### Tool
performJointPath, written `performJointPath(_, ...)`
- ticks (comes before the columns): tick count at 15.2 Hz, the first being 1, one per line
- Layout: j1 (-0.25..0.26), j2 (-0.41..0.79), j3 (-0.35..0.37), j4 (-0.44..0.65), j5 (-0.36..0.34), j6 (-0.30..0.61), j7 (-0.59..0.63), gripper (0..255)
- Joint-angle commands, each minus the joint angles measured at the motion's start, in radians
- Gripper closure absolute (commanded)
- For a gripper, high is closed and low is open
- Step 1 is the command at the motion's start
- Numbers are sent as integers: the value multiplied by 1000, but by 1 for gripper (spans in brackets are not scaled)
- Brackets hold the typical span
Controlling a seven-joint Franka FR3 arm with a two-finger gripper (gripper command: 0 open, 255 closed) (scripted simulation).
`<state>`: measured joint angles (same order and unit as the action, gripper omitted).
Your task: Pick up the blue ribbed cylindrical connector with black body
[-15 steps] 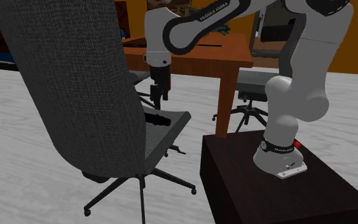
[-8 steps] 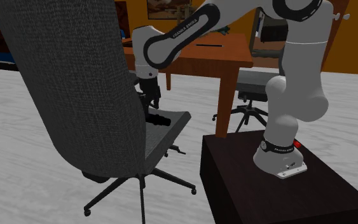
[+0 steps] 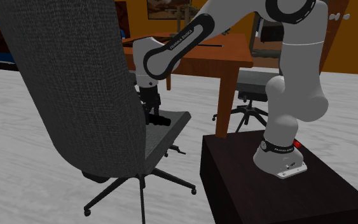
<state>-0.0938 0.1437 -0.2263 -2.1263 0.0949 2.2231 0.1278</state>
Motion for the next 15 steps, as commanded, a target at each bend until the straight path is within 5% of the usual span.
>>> performJointPath(1, 0, 2, 0, -2, 1, 5, 0, 255)
performJointPath(15, 2, -34, -2, 26, -13, -57, 11, 255)
